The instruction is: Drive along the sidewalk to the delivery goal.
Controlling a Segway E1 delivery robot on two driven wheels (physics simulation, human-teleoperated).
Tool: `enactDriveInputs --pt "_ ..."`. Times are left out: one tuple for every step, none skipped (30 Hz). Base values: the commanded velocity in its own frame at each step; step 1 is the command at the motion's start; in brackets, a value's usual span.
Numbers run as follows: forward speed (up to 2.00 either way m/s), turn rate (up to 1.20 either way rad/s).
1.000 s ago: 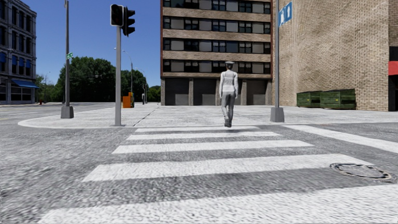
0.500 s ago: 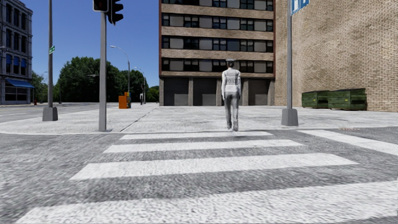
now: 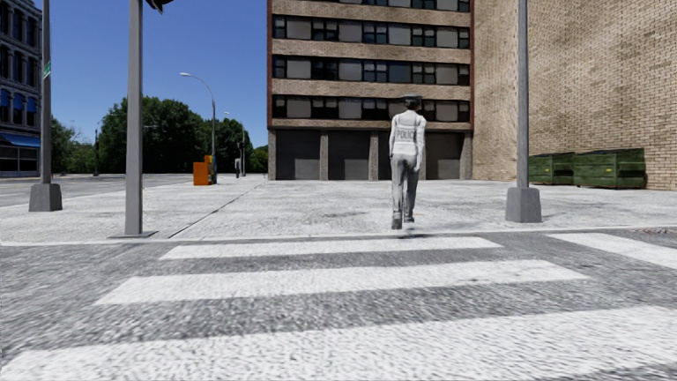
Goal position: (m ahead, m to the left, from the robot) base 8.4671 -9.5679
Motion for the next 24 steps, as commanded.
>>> enactDriveInputs --pt "2.00 0.00" --pt "2.00 0.00" --pt "2.00 0.00" --pt "2.00 0.00" --pt "2.00 0.00" --pt "2.00 0.00" --pt "2.00 0.00" --pt "2.00 0.00" --pt "2.00 0.00" --pt "2.00 0.00" --pt "2.00 0.00" --pt "2.00 0.00" --pt "2.00 0.00" --pt "2.00 0.00" --pt "2.00 0.00" --pt "2.00 0.00" --pt "2.00 0.00" --pt "2.00 0.00" --pt "2.00 0.00" --pt "2.00 0.00" --pt "2.00 0.00" --pt "2.00 0.00" --pt "2.00 0.00" --pt "2.00 0.00"
